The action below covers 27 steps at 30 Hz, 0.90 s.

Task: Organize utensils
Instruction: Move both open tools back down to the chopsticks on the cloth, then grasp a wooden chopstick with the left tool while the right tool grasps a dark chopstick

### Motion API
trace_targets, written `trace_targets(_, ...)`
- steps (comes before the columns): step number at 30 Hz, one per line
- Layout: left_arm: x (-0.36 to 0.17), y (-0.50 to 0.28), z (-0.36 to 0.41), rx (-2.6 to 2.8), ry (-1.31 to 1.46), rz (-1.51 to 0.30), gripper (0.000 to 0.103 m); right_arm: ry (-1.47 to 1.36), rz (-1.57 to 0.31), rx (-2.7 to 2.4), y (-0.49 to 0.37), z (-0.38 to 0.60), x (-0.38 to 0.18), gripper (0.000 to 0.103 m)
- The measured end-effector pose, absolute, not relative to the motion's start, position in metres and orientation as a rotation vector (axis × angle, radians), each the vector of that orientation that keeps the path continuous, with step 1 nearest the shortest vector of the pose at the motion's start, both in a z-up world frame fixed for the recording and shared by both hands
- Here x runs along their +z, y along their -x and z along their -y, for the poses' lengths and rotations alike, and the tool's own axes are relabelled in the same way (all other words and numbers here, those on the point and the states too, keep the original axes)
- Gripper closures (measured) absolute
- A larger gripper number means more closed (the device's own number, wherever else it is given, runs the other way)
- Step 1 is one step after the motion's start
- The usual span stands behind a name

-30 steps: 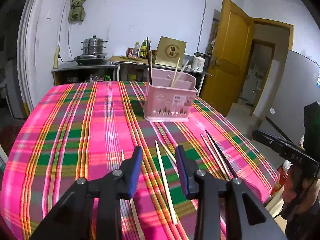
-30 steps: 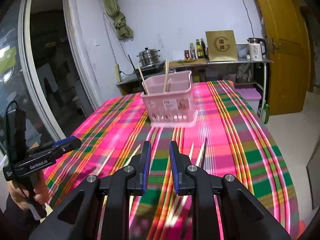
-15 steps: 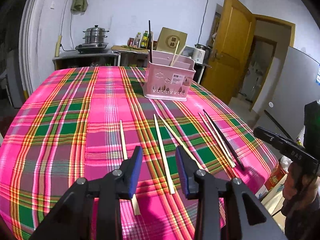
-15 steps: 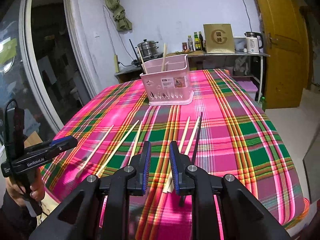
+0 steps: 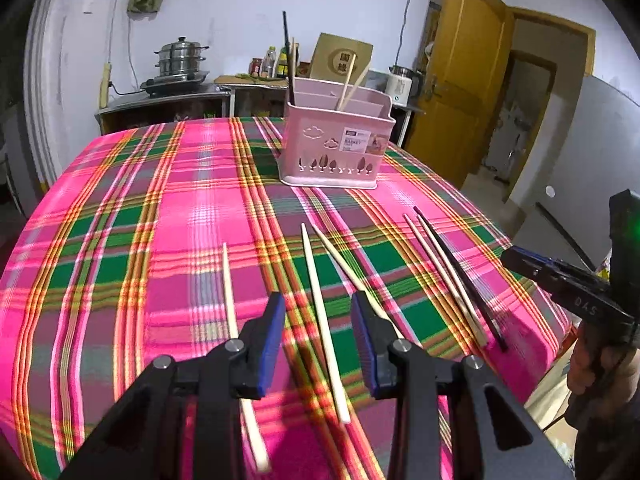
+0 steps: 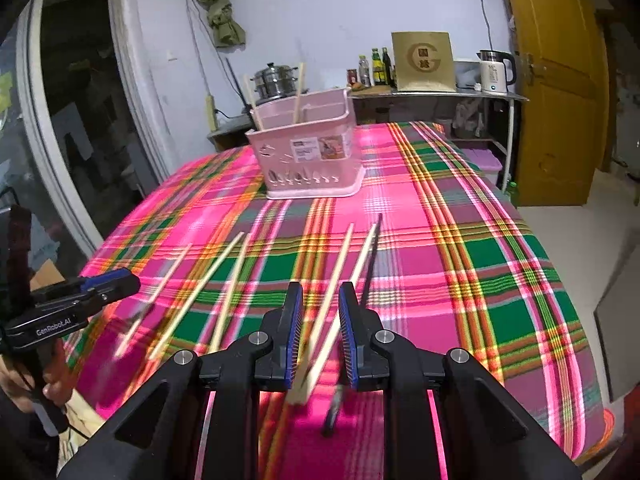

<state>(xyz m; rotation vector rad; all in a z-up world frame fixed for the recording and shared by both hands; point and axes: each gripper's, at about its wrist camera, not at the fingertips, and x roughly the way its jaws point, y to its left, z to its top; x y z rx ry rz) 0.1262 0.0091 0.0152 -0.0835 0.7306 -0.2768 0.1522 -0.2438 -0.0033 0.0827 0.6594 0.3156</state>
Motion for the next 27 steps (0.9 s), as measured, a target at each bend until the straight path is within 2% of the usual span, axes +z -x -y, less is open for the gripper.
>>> trace_targets(13, -0.012, -0.205, 0.007, -0.244, 0.053, -0.884, 0.067, -0.032, -0.783, 0.254, -0.224, 0.247, -0.02, 0.084)
trace_targets(27, -0.025, -0.227, 0.018, -0.219, -0.016, -0.924, 0.067, 0.01, -0.886, 0.227, -0.269, 0.243, -0.038, 0.084)
